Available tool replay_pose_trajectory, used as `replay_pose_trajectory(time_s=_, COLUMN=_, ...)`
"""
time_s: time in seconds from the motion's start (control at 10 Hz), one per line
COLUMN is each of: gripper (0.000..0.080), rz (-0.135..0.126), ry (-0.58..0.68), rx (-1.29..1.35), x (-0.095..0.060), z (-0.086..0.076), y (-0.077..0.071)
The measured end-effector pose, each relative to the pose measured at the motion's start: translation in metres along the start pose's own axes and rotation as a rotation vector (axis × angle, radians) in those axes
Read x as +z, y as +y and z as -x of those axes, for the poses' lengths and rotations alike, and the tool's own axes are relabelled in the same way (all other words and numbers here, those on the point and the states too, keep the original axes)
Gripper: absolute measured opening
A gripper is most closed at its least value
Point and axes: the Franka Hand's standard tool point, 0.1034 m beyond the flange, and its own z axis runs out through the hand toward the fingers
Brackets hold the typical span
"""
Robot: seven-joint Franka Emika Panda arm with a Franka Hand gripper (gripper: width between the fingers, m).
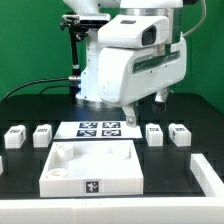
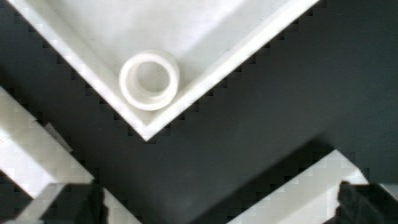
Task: Assemble one leg
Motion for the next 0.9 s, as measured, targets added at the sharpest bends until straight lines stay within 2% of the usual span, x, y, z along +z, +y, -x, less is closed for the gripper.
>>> replay_pose_trajectory(time_s=0.9, gripper=0.0650, rz=-0.001, ry=-0.001, rx=0.000, x=0.0007, z=0.0001, y=-0.0002)
